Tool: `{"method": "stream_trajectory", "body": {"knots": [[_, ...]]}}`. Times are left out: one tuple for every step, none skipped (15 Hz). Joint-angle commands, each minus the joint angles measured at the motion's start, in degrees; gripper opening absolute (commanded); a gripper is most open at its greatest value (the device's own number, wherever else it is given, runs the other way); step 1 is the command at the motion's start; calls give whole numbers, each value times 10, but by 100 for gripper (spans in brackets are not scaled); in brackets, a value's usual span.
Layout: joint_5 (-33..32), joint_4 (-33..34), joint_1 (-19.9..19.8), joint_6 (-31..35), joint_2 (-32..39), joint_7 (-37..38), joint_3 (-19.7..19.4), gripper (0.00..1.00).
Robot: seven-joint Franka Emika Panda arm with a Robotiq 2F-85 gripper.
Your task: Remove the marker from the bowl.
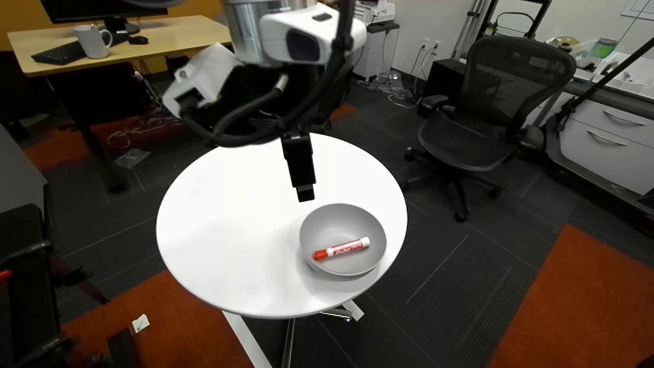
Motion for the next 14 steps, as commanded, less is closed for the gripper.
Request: {"method": "stream_trajectory", "body": {"knots": [[29,67,7,6,75,-35,-9,100],[28,79,10,9,92,-29,-11,100],[31,89,11,16,108,-22,-13,100],[32,99,12,22,125,-16,-15,100],[38,108,9,22,138,-26,-14,100],[43,116,7,26,153,-31,-14,100],[49,125,5,26,166,-36,-13,100],[57,132,2,28,180,-41,-10,100],[67,141,-1,27,194,-48,-7,100],[73,150,-2,27,207,-52,-6,100],[79,158,-3,27,220,-57,-6,100],[82,167,-3,25,231,-58,-7,100],[85,176,-3,25,244,-59,-8,100],[86,185,-4,25,255,-58,-9,100]]}}
